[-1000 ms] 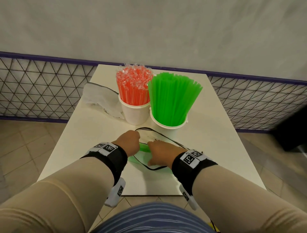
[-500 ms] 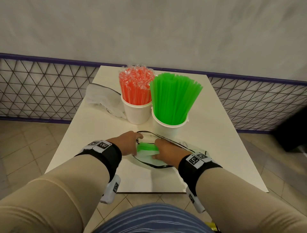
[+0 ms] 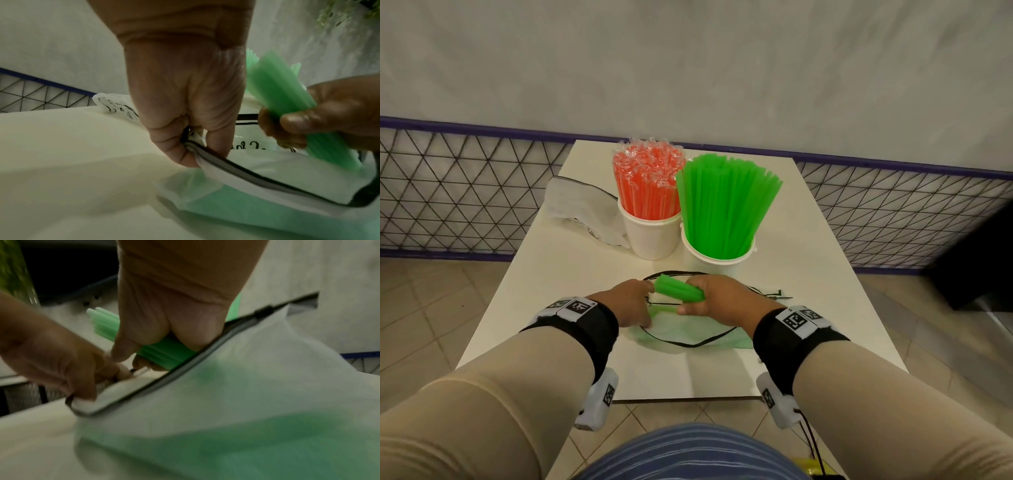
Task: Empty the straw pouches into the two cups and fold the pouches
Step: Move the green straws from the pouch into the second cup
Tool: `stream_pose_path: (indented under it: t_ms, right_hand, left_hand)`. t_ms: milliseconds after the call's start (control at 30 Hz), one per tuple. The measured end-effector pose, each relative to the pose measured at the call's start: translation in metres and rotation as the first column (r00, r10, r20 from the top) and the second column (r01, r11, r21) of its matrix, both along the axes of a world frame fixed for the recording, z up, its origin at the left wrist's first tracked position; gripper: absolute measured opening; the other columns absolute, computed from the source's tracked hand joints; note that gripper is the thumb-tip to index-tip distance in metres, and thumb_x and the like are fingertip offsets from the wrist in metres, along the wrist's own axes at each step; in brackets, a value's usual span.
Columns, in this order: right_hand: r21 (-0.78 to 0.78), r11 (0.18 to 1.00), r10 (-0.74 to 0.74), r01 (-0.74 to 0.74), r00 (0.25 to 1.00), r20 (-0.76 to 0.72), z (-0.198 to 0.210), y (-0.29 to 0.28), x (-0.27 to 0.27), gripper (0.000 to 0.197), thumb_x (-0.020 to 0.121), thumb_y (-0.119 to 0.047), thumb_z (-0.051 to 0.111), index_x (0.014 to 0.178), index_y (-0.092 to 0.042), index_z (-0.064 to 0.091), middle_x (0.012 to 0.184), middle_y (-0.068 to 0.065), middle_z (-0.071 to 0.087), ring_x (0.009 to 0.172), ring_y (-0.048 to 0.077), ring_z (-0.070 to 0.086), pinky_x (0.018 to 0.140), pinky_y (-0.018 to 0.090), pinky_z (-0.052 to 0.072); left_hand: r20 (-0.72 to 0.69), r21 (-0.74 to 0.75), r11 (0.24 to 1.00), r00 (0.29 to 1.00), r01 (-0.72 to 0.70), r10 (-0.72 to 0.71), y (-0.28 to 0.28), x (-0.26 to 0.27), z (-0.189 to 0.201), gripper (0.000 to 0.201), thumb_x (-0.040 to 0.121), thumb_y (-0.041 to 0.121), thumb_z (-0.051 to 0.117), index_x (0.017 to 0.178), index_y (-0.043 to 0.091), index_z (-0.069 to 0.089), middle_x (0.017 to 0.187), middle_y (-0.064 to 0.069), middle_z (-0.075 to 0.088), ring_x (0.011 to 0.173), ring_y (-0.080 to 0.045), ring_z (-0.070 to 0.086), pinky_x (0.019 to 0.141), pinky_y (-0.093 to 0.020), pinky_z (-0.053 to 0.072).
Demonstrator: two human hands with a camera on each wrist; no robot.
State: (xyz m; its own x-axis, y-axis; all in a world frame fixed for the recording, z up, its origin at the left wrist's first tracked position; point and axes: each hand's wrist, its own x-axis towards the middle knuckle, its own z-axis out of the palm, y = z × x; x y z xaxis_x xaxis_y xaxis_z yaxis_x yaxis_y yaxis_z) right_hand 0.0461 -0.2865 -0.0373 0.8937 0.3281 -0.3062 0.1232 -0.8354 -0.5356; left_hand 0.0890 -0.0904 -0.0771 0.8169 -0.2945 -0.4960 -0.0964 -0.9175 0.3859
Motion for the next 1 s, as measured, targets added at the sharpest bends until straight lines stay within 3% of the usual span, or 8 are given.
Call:
stream_pose_path:
  t_ms: [233,300,367,500,600,700,867,1000]
  right_hand:
    - [0.382,0.895,-0.279,0.230,0.957,0.079,0.076,0.003,0.007,0.030,0.090,-0.040,0.064,0.114,-0.023,0.057,0.095,-0.007,0.066,0.093,0.013,0.060,0.074,0.024,0.044]
    - [0.500,0.814,-0.407,0.296,0.904,0.128,0.107,0.001,0.010,0.044,0.089,-0.047,0.062,0.123,-0.019,0.055,0.108,-0.002,0.068,0.102,0.011,0.061,0.089,0.029,0.047]
    - [0.642,0.725,-0.474,0.251,0.857,0.200,0.135,-0.001,0.014,0.025,0.093,-0.041,0.060,0.108,-0.021,0.060,0.096,-0.001,0.071,0.089,0.007,0.064,0.084,0.029,0.050]
    - [0.831,0.533,-0.616,0.158,0.746,0.253,0.160,-0.006,0.031,0.009,0.091,-0.033,0.064,0.087,-0.027,0.058,0.076,-0.003,0.068,0.079,0.017,0.065,0.084,0.045,0.053]
    - [0.863,0.465,-0.700,0.198,0.679,0.222,0.148,-0.008,0.046,0.010,0.091,-0.032,0.065,0.088,-0.026,0.057,0.077,-0.005,0.067,0.079,0.014,0.064,0.085,0.043,0.052]
    - [0.807,0.477,-0.731,0.348,0.667,0.145,0.113,-0.006,0.055,0.016,0.091,-0.034,0.064,0.099,-0.022,0.060,0.093,-0.002,0.067,0.091,0.014,0.064,0.087,0.039,0.052]
    - [0.399,0.758,-0.612,0.516,0.774,0.163,0.060,-0.006,0.064,0.076,0.088,-0.032,0.070,0.148,-0.009,0.029,0.146,0.010,0.044,0.135,0.027,0.042,0.107,0.036,0.036]
    - [0.395,0.814,-0.578,0.426,0.527,0.623,0.079,-0.004,0.064,0.094,0.077,-0.034,0.078,0.150,-0.014,0.023,0.148,0.011,0.036,0.137,0.026,0.033,0.114,0.039,0.030]
  left_hand:
    - [-0.054,0.044,0.999,0.998,0.015,-0.012,-0.005,0.001,0.027,0.040,0.082,0.025,0.071,0.120,0.015,0.062,0.118,-0.002,0.059,0.097,-0.020,0.057,0.081,-0.025,0.049]
    - [0.029,-0.023,1.000,1.000,-0.006,0.007,-0.012,0.002,0.042,0.026,0.085,0.027,0.068,0.105,0.011,0.066,0.109,-0.005,0.061,0.093,-0.020,0.057,0.065,-0.020,0.044]
    - [0.134,-0.199,0.976,0.984,-0.090,0.119,-0.019,0.004,0.052,0.020,0.082,0.031,0.072,0.091,0.016,0.063,0.101,-0.003,0.058,0.082,-0.015,0.056,0.058,-0.022,0.039]
    - [0.240,-0.485,0.865,0.931,-0.130,0.275,-0.041,0.006,0.064,0.037,0.085,0.034,0.072,0.117,0.021,0.057,0.121,0.000,0.054,0.107,-0.018,0.054,0.077,-0.027,0.041]
    - [0.295,-0.479,0.875,0.928,-0.065,0.230,-0.057,0.007,0.068,0.054,0.087,0.033,0.070,0.135,0.018,0.052,0.138,-0.005,0.049,0.123,-0.022,0.050,0.089,-0.024,0.037]
    - [0.286,-0.396,0.916,0.941,-0.055,0.180,-0.064,0.010,0.061,0.050,0.089,0.036,0.068,0.133,0.017,0.055,0.140,-0.006,0.049,0.122,-0.024,0.050,0.091,-0.024,0.036]
    - [0.321,-0.388,0.921,0.929,-0.048,0.184,-0.065,0.011,0.053,0.038,0.089,0.033,0.067,0.122,0.015,0.060,0.122,-0.007,0.062,0.109,-0.025,0.057,0.089,-0.031,0.044]
    - [0.310,-0.382,0.922,0.930,-0.069,0.199,-0.066,0.013,0.052,0.037,0.089,0.035,0.066,0.120,0.017,0.058,0.112,-0.004,0.061,0.098,-0.022,0.055,0.080,-0.029,0.043]
